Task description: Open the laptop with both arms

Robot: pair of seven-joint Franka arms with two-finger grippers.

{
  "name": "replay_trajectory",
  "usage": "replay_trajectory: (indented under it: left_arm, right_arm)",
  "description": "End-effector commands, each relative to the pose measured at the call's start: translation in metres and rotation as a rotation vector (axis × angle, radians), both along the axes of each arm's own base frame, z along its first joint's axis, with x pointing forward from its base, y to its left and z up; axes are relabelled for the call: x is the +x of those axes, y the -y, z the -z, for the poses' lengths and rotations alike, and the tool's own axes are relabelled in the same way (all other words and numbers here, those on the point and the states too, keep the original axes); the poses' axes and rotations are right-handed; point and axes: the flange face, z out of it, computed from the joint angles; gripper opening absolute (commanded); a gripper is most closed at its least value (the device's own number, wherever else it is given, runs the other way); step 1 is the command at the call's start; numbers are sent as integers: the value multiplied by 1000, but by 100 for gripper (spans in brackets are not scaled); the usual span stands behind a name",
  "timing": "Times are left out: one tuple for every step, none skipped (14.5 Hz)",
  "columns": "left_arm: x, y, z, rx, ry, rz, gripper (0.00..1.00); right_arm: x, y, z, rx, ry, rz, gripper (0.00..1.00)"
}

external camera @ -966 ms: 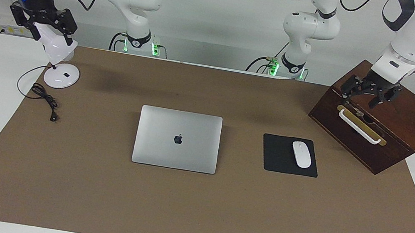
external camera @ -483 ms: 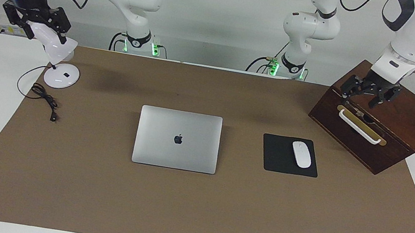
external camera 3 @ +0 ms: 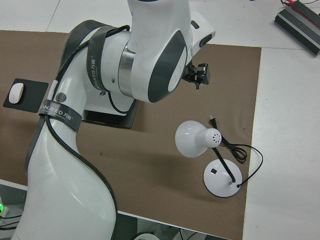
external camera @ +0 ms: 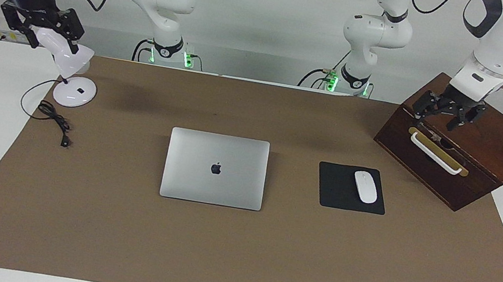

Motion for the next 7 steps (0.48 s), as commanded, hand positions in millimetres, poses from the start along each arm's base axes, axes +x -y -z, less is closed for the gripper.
replay_trajectory:
  left_arm:
    - [2,-1,-3,-4,-7,-8,100]
    - [2,-1,-3,-4,-7,-8,100]
    - [2,-1,-3,-4,-7,-8,100]
    - [2,-1,-3,-2,-7,-8,100]
    - [2,-1,-3,-2,-7,-6,100]
    - [2,0,-3,-2,-4,-3,100]
    - [3,2,-4,-2,1,1,100]
  right_arm:
    - [-4,2,12,10,64,0,100]
    - [-4,7,26,71,109,34,100]
    - [-3,11,35,144,144,71,100]
    - [-1,11,42,207,168,108,100]
    - [2,9,46,249,190,165,100]
    - [5,3,52,281,201,223,100]
    - [7,-4,58,312,209,276,100]
